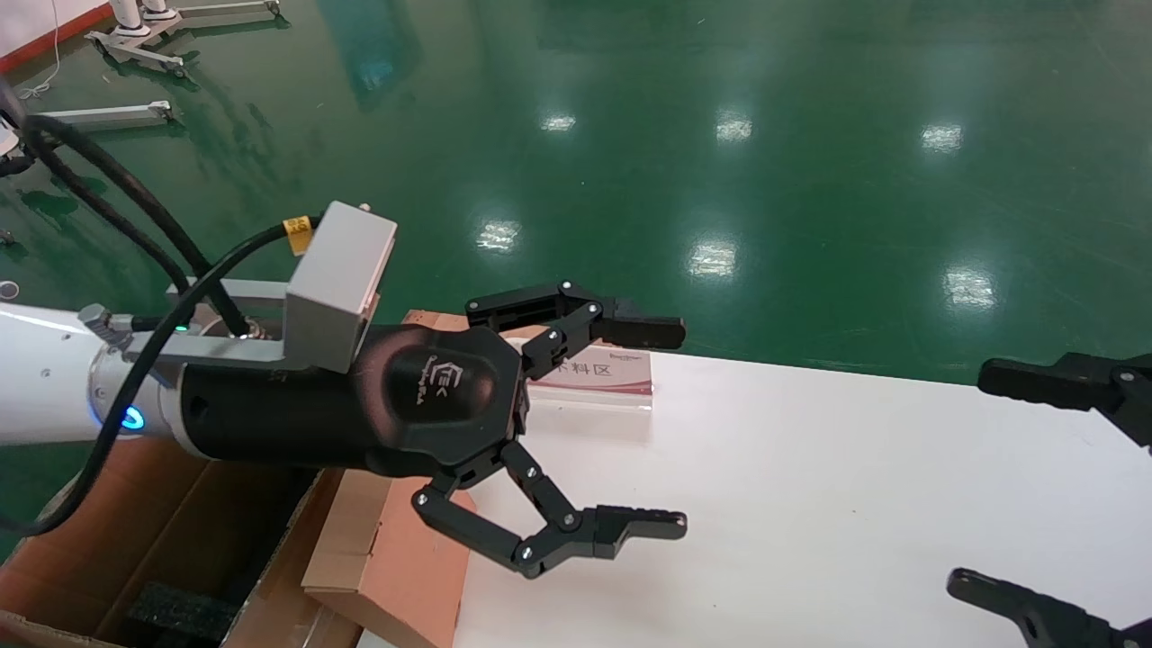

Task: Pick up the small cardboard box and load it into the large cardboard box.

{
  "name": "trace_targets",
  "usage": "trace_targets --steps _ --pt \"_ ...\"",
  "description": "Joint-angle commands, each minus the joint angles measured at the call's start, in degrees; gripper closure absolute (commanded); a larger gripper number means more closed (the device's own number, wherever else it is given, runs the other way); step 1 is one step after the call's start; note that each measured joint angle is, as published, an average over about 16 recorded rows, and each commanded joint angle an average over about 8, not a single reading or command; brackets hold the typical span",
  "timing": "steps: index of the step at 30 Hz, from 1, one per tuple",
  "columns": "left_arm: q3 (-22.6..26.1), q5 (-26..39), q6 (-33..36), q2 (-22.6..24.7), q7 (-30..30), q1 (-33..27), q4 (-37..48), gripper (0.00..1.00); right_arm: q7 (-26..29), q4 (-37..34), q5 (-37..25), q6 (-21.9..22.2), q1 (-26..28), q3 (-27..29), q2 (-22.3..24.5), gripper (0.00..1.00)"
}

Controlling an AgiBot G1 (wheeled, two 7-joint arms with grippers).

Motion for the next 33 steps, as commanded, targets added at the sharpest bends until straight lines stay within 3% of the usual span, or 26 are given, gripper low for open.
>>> trace_targets --steps 1,23,27,33 --pt "0.0 0.0 0.0 0.0 0.0 0.0 0.0 0.0 0.0 0.0 0.0 0.0 0.0 0.0 0.0 0.0" --pt "0.3 0.76 -0.35 -0.69 -0.99 -0.11 0.18 0.0 -0.01 -0.03 0.01 0.01 0.0 -0.01 0.0 0.0" --pt "1.64 4.56 -1.51 -2.45 -3.59 -0.91 -0.44 0.0 -0.02 -0.05 0.02 0.01 0.01 -0.03 0.0 0.0" --pt "6.76 16.73 -2.74 -4.18 -12.56 -6.21 -2.96 0.0 -0.04 -0.07 0.04 0.01 0.02 -0.06 0.01 0.0"
